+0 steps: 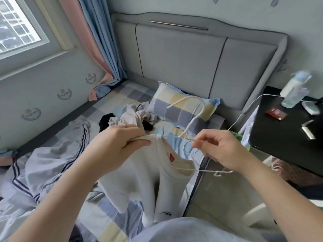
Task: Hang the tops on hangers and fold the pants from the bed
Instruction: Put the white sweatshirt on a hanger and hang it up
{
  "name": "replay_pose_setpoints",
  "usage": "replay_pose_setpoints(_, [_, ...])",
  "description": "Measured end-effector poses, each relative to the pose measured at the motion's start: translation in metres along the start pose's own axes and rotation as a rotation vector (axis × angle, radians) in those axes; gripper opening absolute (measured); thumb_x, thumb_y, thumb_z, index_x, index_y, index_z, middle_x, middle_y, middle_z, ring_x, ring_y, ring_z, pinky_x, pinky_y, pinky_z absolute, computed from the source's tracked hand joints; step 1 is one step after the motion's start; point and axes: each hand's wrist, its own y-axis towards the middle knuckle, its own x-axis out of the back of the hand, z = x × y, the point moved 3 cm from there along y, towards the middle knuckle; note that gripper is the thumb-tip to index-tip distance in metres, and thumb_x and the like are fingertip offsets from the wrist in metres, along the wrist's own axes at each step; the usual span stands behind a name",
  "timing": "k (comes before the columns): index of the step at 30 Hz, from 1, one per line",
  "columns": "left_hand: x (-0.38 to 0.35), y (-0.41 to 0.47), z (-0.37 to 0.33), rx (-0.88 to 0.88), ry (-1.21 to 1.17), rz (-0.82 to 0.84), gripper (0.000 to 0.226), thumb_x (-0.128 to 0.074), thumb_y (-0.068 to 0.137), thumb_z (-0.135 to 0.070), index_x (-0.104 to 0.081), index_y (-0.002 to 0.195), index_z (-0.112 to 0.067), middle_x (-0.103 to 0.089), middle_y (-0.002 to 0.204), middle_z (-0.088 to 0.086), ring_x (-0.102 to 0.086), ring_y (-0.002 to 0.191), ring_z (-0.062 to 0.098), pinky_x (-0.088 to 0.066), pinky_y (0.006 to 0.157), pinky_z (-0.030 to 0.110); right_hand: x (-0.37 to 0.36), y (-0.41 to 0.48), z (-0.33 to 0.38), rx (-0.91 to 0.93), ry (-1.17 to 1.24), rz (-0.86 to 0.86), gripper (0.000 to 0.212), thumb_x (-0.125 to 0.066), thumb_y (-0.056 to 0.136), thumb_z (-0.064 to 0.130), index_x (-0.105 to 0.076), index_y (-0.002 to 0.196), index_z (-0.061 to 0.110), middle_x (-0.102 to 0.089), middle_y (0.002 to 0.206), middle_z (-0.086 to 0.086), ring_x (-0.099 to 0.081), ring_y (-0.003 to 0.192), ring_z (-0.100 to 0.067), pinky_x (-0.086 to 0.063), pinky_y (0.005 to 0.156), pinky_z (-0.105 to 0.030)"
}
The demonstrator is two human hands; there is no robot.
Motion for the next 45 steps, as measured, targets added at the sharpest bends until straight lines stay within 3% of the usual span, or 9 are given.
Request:
replay_pose_setpoints(7, [-0.016, -0.003, -0.01, 0.001, -0.025, -0.069, 0.031, -0.047, 0.099, -0.043, -0.052, 0.075, -0.025, -0.046, 0.065, -0.013, -0.05, 0.065, 0.011, -0.046, 0.058, 0.041, -0.003, -0.017, -0.018, -0.021, -0.057, -0.119, 0.024, -0.055, 0.1, 0.041, -0.068, 0.081, 0.034, -0.045, 0.058, -0.008, -0.04, 0.053, -0.026, -0.035, 0.055, -0.025])
replay_pose_setpoints(15, [-0.03, 0.0, -0.017, -0.021, -0.1, -0.024, 0.04, -0.048, 0.1, -0.043, -0.062, 0.08, -0.011, -0.053, 0.067, -0.002, -0.053, 0.066, 0.02, -0.047, 0.062, 0.044, -0.016, -0.02, -0.008, -0.055, -0.121, -0.088, 0.018, -0.059, 0.099, 0.014, -0.073, 0.089, 0.018, -0.06, 0.068, 0.003, -0.052, 0.061, -0.003, -0.038, 0.062, -0.012])
replay_pose_setpoints(18, [-0.036, -0.003, -0.01, 0.058, -0.157, -0.048, 0.039, -0.054, 0.1, -0.037, -0.06, 0.075, -0.008, -0.051, 0.063, 0.0, -0.05, 0.06, 0.017, -0.046, 0.061, 0.04, -0.019, -0.025, -0.008, 0.055, -0.361, -0.319, 0.011, -0.066, 0.095, 0.013, -0.075, 0.101, 0.012, -0.064, 0.099, 0.009, -0.059, 0.099, -0.009, -0.043, 0.089, -0.023])
replay_pose_setpoints(21, [-0.035, -0.008, -0.007, 0.152, -0.236, -0.201, 0.034, -0.06, 0.098, -0.03, -0.052, 0.065, -0.026, -0.041, 0.056, -0.004, -0.038, 0.054, 0.01, -0.033, 0.053, 0.02, -0.033, -0.04, -0.008, 0.262, -0.492, -0.542, 0.014, -0.065, 0.092, 0.012, -0.07, 0.104, 0.007, -0.062, 0.107, -0.002, -0.059, 0.107, -0.018, -0.045, 0.096, -0.034])
replay_pose_setpoints(28, [-0.035, -0.004, -0.009, 0.238, -0.331, -0.334, 0.045, -0.063, 0.098, -0.021, -0.045, 0.061, -0.038, -0.04, 0.052, -0.011, -0.037, 0.05, 0.008, -0.026, 0.049, 0.014, -0.089, -0.016, -0.041, -0.132, -0.226, -0.058, 0.049, -0.063, 0.096, 0.033, -0.043, 0.141, 0.038, -0.049, 0.137, 0.019, -0.042, 0.13, -0.001, -0.034, 0.108, -0.025])
replay_pose_setpoints(32, [-0.042, -0.005, -0.006, 0.251, -0.359, -0.321, 0.033, -0.061, 0.099, -0.023, -0.054, 0.066, -0.022, -0.039, 0.055, -0.01, -0.036, 0.052, 0.008, -0.027, 0.05, 0.017, -0.095, 0.002, -0.043, -0.142, -0.206, -0.068, 0.01, -0.059, 0.099, 0.027, -0.061, 0.108, 0.022, -0.059, 0.104, 0.008, -0.054, 0.102, -0.011, -0.039, 0.085, -0.026])
replay_pose_setpoints(38, [-0.043, -0.006, 0.01, 0.311, -0.372, -0.298, 0.045, -0.061, 0.099, -0.025, -0.047, 0.058, -0.037, -0.036, 0.051, -0.01, -0.033, 0.049, 0.008, -0.025, 0.049, 0.018, -0.099, -0.018, -0.062, -0.135, -0.119, -0.058, 0.018, -0.058, 0.1, 0.027, -0.058, 0.088, 0.014, -0.058, 0.082, 0.008, -0.051, 0.071, -0.005, -0.038, 0.064, -0.014])
replay_pose_setpoints(43, [-0.038, -0.01, 0.021, 0.297, -0.36, -0.242, 0.037, -0.061, 0.098, -0.031, -0.053, 0.062, -0.034, -0.035, 0.051, -0.012, -0.031, 0.047, 0.007, -0.024, 0.047, 0.016, -0.104, -0.031, -0.117, -0.416, -0.332, 0.211, 0.033, -0.053, 0.097, 0.049, -0.055, 0.086, 0.018, -0.062, 0.085, -0.004, -0.056, 0.081, -0.022, -0.042, 0.072, -0.031])
replay_pose_setpoints(45, [-0.032, -0.013, 0.03, 0.309, -0.346, -0.217, 0.029, -0.061, 0.097, -0.035, -0.061, 0.07, -0.025, -0.035, 0.053, -0.011, -0.03, 0.048, 0.006, -0.024, 0.047, 0.018, -0.098, -0.035, -0.135, -0.43, -0.493, 0.197, 0.025, -0.051, 0.098, 0.049, -0.056, 0.084, 0.028, -0.062, 0.081, 0.006, -0.053, 0.085, -0.012, -0.034, 0.099, -0.032])
